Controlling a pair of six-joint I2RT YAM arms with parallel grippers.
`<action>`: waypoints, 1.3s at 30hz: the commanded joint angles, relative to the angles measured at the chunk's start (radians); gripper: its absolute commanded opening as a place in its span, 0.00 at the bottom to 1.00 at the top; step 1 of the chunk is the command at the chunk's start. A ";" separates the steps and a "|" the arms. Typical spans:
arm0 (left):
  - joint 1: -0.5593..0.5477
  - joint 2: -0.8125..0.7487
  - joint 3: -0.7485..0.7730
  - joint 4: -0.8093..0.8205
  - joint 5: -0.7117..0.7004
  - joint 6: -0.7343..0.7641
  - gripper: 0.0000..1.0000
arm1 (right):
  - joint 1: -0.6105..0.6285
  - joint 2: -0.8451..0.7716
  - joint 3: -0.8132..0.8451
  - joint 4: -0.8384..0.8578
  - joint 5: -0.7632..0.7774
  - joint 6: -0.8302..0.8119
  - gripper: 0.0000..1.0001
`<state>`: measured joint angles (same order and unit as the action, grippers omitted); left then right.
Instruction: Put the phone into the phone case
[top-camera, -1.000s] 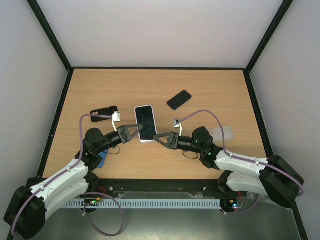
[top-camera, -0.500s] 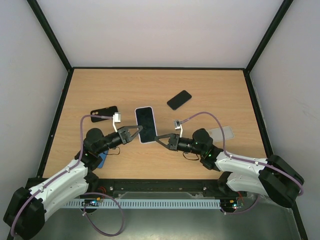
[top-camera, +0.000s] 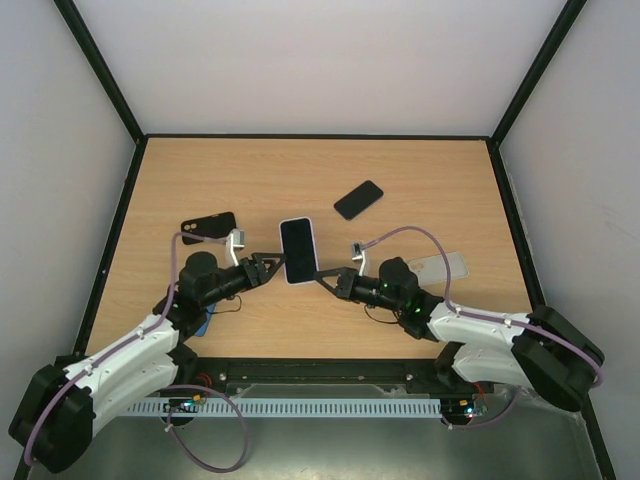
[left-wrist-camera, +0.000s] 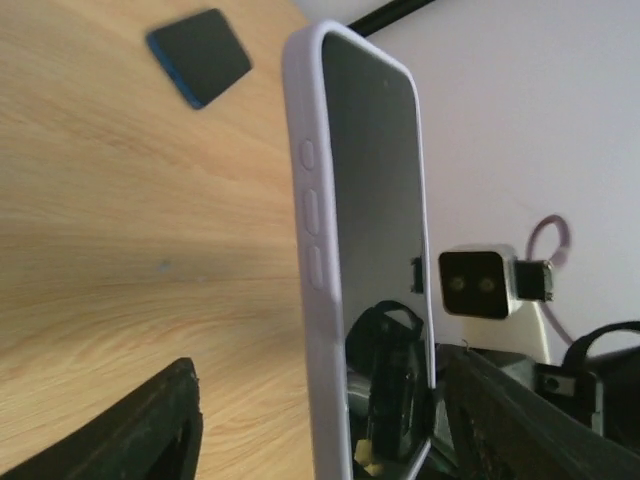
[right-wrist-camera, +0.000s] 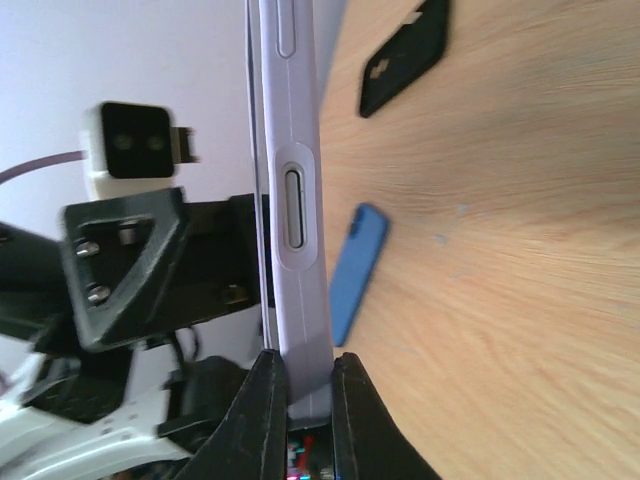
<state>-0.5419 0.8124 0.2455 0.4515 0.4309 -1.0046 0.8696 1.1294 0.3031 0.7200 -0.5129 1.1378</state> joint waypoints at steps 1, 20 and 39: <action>0.007 0.011 0.040 -0.135 -0.075 0.037 0.72 | -0.016 0.036 0.015 -0.032 0.088 -0.103 0.02; 0.345 0.040 0.147 -0.742 -0.382 0.112 0.99 | -0.205 0.294 0.074 -0.069 0.013 -0.152 0.02; 0.636 0.073 0.065 -0.801 -0.546 0.031 0.99 | -0.216 0.333 0.106 -0.169 0.110 -0.136 0.30</action>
<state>0.0715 0.8955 0.3305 -0.3134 -0.0460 -0.9371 0.6586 1.5021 0.3698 0.5907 -0.4503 1.0294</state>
